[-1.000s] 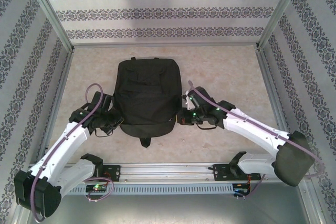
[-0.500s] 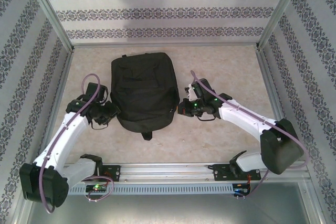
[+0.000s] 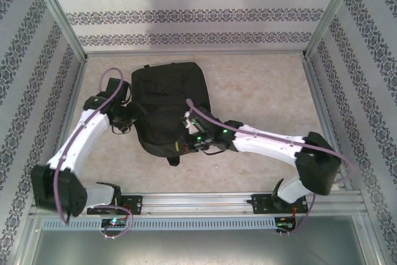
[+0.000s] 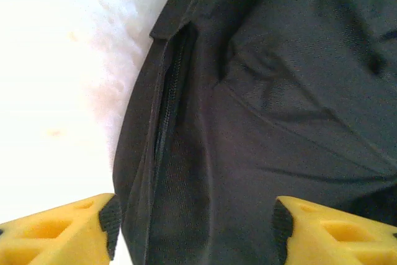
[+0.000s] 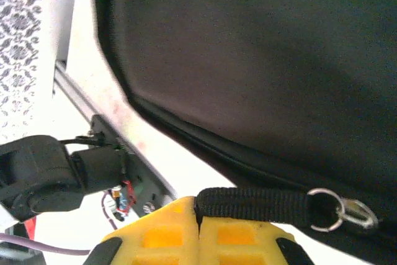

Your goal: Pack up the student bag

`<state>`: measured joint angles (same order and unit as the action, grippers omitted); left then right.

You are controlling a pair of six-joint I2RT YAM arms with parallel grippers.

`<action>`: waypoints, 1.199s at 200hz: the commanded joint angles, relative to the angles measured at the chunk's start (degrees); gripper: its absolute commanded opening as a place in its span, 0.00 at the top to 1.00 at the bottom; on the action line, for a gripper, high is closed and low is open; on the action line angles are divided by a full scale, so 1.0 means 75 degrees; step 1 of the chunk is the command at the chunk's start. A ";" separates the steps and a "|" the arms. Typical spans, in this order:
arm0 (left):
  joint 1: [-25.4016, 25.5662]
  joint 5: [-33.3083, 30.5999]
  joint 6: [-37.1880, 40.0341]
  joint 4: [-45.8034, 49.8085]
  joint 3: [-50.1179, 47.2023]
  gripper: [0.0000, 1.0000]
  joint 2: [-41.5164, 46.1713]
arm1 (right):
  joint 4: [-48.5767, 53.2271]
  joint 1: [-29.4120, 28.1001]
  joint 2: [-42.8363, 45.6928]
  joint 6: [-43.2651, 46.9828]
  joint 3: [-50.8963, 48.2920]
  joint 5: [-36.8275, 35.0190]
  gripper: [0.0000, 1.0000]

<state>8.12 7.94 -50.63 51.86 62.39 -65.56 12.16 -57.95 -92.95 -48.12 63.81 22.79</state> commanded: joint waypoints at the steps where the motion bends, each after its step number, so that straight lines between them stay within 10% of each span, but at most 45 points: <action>1: -0.0075 -0.0335 -0.0487 0.1120 -0.0224 0.31 0.1101 | -0.0275 -0.0376 -0.0754 -0.0051 0.1218 0.0436 1.00; 49: -0.0071 0.0860 -0.1857 0.0957 -0.1943 0.30 0.2609 | -0.0305 -0.0535 -0.1591 -0.0300 0.2417 0.0726 1.00; 109: 0.0015 0.1184 -0.2372 -0.0520 -0.2758 0.39 0.1629 | -0.0586 -0.0070 -0.0178 -0.0495 0.0552 0.0395 1.00; 187: -0.0045 0.0174 -0.1544 -0.0511 -0.2616 0.89 0.0987 | 0.0699 0.0607 0.0755 0.0309 -0.0336 0.0003 1.00; 240: -0.0110 -0.0552 -0.0968 -0.0055 -0.2109 0.97 0.1323 | 0.2166 0.1575 0.1006 0.1700 -0.0231 0.0045 1.00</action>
<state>8.16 11.29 -61.89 47.70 43.13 -57.43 21.28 -48.84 -87.00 -42.48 61.43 24.64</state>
